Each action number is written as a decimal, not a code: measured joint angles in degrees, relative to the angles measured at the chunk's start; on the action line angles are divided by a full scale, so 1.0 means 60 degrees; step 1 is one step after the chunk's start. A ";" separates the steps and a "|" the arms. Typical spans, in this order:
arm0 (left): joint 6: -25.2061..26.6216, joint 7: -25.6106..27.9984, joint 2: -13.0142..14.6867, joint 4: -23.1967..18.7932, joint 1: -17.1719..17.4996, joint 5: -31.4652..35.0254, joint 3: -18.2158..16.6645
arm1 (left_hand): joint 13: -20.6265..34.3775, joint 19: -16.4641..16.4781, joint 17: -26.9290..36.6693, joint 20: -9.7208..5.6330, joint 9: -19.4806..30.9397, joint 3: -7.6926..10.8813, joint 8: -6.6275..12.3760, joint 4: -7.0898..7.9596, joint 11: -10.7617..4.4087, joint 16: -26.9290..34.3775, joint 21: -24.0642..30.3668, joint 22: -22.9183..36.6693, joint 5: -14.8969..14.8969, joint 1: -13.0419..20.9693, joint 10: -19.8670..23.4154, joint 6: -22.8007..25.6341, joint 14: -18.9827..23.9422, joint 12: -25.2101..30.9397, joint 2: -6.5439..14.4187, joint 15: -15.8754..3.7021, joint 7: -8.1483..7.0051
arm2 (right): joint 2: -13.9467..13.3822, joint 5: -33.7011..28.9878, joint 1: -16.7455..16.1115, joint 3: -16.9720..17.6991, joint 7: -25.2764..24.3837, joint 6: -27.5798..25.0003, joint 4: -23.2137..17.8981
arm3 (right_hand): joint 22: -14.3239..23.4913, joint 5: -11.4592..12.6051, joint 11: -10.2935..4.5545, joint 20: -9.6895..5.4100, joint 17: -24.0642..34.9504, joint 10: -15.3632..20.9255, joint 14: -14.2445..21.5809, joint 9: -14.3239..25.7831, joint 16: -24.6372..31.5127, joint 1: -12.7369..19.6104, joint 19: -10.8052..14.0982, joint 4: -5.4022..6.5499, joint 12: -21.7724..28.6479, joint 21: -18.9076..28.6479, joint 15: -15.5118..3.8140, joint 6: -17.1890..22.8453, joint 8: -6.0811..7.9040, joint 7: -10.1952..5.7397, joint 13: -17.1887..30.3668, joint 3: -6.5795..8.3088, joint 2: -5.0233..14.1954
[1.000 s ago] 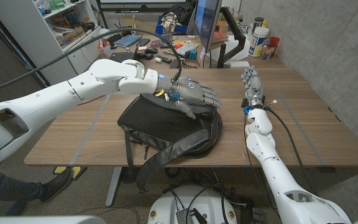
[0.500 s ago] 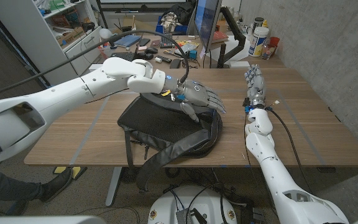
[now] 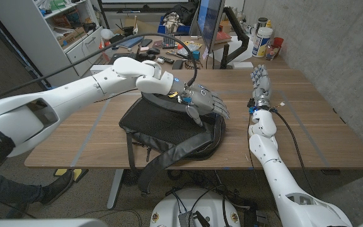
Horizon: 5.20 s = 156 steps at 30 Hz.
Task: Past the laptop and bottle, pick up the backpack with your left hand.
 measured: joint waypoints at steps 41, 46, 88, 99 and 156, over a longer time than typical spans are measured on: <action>-0.0880 -0.0999 -0.1339 0.1722 -0.0724 -0.0105 0.0853 | 0.0002 0.0234 -0.0002 0.0005 -0.0021 -0.0009 0.0093 0.0010 -0.0063 0.0072 -0.0001 0.0001 0.0045 0.0037 0.0242 0.0342 0.0276 0.0065 -0.0037 -0.0030 -0.0102 | 0.0277 0.0330 0.0312 0.0258 0.0073 0.0565 0.0639 | 0.0000 0.0036 0.0069 0.0000 0.0000 0.0068 0.0017 0.0000 0.0000 0.0000 0.0000 0.0000 0.0000 0.0000 0.0019 0.0032 0.0000 0.0035 0.0021 0.0079 0.0000; -0.0963 -0.1108 -0.1483 0.1940 -0.0755 -0.0136 0.0921 | 0.0003 0.0265 -0.0001 0.0046 -0.0020 -0.0009 0.0093 0.0010 -0.0063 0.0072 -0.0001 0.0002 0.0110 0.0037 0.0242 0.0393 0.0275 0.0065 -0.0037 -0.0030 -0.0052 | 0.0326 0.0389 0.0377 0.0308 0.0104 0.0696 0.0813 | 0.0000 0.0036 0.0069 0.0000 0.0000 0.0068 0.0016 0.0000 0.0000 0.0000 0.0000 0.0000 0.0000 0.0000 0.0019 0.0032 0.0000 0.0035 0.0022 0.0079 0.0000; -0.0875 0.0074 -0.2118 0.2660 -0.0764 0.0965 0.1017 | 0.3772 0.7390 0.1167 -0.1176 0.0472 0.1669 0.4262 -0.0239 -0.0828 0.0942 0.1721 0.0020 -0.1447 0.4416 0.6157 0.8235 0.7382 0.3773 0.0695 -0.0401 0.0307 | 0.0570 0.0714 0.0740 0.0714 0.0115 0.1449 0.1680 | 0.0000 0.0035 0.0069 0.0137 0.0000 0.0067 0.0119 0.0000 0.0000 0.0000 0.0001 -0.0038 0.0000 0.0000 0.0017 0.0083 0.0000 0.0087 0.0047 0.0116 0.0000; -0.0842 0.0593 -0.2176 0.2897 -0.0648 0.0934 0.0885 | 0.4305 0.8686 0.1856 -0.1789 0.0189 0.1734 0.5177 -0.0301 -0.0752 0.1618 0.2280 -0.0031 -0.1462 0.5059 0.7791 0.9624 0.9537 0.4115 0.0477 -0.0857 0.0370 | 0.0575 0.0749 0.0824 0.0768 0.0120 0.1532 0.1799 | 0.0000 0.0035 0.0033 0.0136 0.0000 0.0102 0.0119 0.0000 0.0000 0.0000 0.0000 -0.0053 0.0000 0.0000 0.0017 0.0083 0.0000 0.0087 0.0046 0.0131 0.0000; 0.1000 0.1774 -0.0598 0.0959 0.0628 0.0412 -0.0566 | 0.4522 0.8931 0.1945 -0.2113 0.0346 0.1493 0.5921 -0.0146 -0.0716 0.1026 0.2460 -0.0069 -0.1401 0.5277 0.8973 1.0478 1.0179 0.3955 0.0259 -0.1118 0.0175 | 0.0306 -0.0177 0.0796 0.0258 -0.0504 0.0796 0.0749 | 0.0000 0.0035 0.0052 0.0135 0.0000 0.0187 0.0205 0.0000 0.0000 0.0000 0.0001 -0.0078 0.0000 0.0000 0.0035 0.0083 0.0000 0.0086 0.0043 0.0156 0.0000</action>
